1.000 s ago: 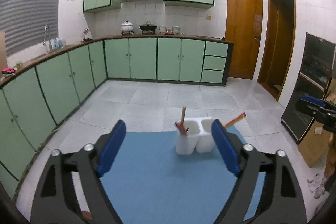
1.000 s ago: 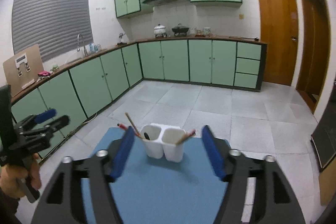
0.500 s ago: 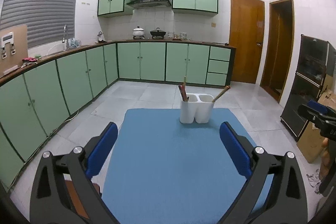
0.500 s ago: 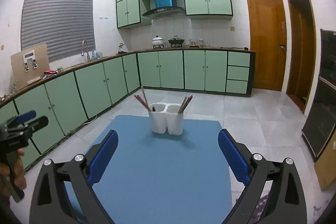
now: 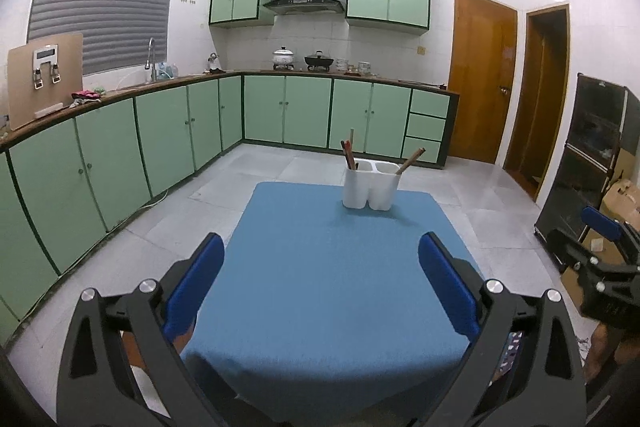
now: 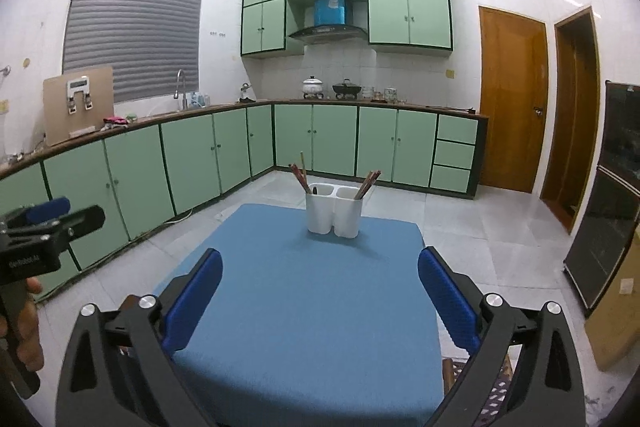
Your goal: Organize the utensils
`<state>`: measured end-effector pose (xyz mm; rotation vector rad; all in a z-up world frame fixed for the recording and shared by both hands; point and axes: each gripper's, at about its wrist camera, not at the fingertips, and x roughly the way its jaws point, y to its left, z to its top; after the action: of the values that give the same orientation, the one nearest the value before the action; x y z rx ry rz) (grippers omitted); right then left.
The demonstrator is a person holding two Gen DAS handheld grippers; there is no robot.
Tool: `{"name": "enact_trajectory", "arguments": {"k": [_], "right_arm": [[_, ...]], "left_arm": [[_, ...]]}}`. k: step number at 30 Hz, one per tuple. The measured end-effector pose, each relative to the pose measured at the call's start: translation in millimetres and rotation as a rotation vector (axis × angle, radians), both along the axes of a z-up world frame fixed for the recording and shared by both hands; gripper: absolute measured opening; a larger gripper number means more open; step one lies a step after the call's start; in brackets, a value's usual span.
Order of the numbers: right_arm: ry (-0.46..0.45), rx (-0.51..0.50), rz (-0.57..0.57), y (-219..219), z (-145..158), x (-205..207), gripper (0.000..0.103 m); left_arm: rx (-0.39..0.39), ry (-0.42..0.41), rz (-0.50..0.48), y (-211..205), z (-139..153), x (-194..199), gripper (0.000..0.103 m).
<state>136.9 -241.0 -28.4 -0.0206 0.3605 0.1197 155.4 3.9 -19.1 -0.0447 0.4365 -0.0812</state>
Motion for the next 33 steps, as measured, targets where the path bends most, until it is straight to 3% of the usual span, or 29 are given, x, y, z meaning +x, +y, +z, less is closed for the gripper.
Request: {"name": "enact_trajectory", "arguments": {"k": [10,19,33], "right_arm": [[0.011,0.009,-0.022,9,-5,-39,0.097],[-0.001,0.03,-0.045,9,-2,-62,0.097],[0.001,0.038,-0.067,11,0,-96,0.097]], "left_arm": [[0.013,0.021,-0.002,-6,-1,-43,0.098],[0.05,0.075,0.059,-3,-9,-72,0.098],[0.036,-0.01,0.077,0,4,-119,0.098]]}}
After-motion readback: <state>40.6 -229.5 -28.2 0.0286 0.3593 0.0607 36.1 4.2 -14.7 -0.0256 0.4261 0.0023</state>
